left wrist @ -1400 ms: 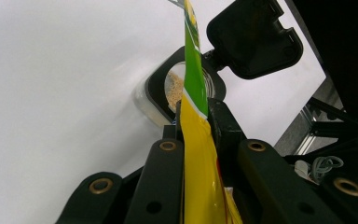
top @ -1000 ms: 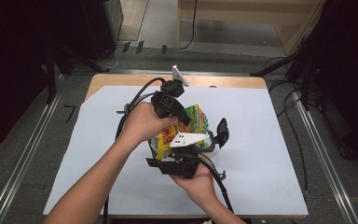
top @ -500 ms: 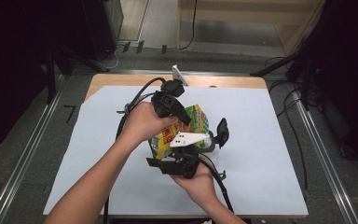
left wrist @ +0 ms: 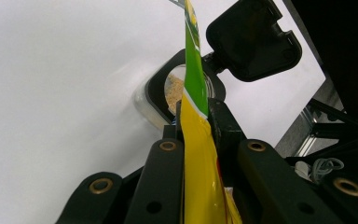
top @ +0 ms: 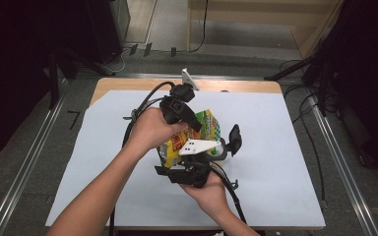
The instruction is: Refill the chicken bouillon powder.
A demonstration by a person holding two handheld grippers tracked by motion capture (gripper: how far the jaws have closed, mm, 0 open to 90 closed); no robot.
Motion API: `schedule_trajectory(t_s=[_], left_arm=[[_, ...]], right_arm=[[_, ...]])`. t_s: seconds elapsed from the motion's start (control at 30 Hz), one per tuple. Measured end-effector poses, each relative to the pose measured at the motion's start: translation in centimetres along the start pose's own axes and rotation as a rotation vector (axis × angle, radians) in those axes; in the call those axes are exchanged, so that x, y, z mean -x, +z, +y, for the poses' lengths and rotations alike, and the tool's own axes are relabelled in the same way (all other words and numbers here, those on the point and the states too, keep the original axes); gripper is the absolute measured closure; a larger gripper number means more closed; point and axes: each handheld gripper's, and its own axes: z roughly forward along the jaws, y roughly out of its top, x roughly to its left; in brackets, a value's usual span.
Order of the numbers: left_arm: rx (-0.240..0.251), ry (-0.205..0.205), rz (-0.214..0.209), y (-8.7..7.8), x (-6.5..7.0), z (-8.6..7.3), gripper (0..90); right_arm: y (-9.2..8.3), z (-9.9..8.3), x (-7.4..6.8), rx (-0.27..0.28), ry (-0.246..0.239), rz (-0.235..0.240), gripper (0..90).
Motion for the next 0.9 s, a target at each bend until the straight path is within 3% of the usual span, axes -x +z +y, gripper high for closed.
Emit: schedule_trajectory(t_s=[0.9], left_arm=[[0.001, -0.001, 0.001, 0.03, 0.01, 0.04, 84.9]], right_arm=[[0.02, 0.05, -0.02, -0.003, 0.004, -0.001, 62.1]])
